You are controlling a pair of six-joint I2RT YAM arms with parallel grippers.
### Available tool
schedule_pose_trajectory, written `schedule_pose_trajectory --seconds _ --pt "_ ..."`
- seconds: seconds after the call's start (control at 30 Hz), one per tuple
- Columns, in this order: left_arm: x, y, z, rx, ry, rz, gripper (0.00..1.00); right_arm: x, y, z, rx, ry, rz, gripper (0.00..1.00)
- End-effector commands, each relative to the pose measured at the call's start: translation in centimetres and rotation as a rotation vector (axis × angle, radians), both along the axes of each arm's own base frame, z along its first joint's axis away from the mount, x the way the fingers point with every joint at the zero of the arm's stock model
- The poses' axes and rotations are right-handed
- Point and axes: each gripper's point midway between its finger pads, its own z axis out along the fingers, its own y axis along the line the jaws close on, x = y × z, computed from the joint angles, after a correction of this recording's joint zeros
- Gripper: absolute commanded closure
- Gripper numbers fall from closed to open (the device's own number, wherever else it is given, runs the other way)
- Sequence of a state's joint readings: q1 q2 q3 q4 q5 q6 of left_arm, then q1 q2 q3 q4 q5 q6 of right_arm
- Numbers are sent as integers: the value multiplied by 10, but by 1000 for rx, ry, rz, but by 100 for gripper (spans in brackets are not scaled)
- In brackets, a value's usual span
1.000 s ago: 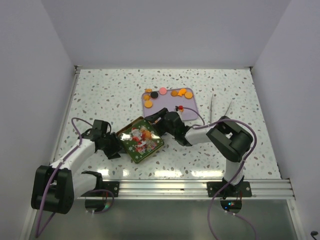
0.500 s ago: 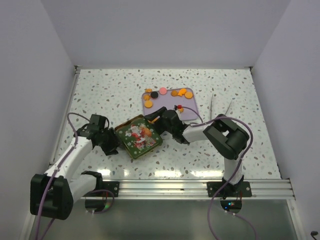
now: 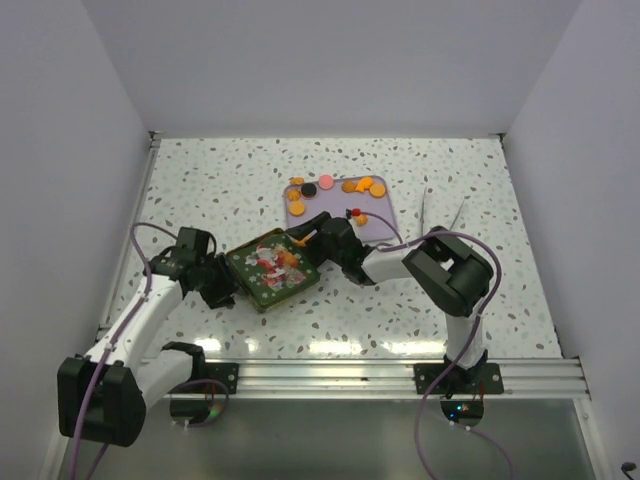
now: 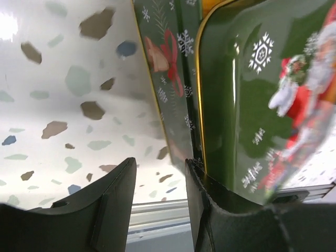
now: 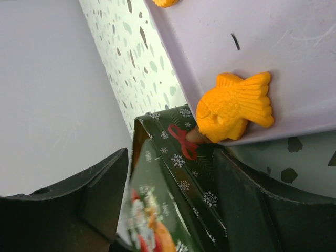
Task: Pack the cookies
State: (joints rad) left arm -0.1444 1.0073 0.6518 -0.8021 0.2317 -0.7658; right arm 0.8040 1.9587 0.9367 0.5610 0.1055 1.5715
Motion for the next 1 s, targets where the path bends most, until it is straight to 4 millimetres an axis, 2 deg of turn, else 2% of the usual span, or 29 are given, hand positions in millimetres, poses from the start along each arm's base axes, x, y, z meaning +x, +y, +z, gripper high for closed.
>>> schedule_pose_trajectory --seconds 0.0,0.27,0.47,0.67,0.83,0.93,0.97 --pt "2 -15 -12 -85 15 -20 52 -5 21 20 67 -12 42 31" --pt "-7 -15 -36 -80 81 -20 51 -5 19 15 60 -7 46 31" --pt "-12 1 -36 12 107 -1 51 -6 21 8 51 -2 63 31" --pt "-14 7 -25 47 118 11 54 -5 21 1 44 3 71 32" --pt "-2 13 0 83 49 21 53 -1 15 2 -16 -20 98 31" --pt "0 15 8 90 40 22 53 4 14 12 -33 -47 108 30" --pt "-1 15 9 91 46 22 53 7 9 10 -53 -46 108 30"
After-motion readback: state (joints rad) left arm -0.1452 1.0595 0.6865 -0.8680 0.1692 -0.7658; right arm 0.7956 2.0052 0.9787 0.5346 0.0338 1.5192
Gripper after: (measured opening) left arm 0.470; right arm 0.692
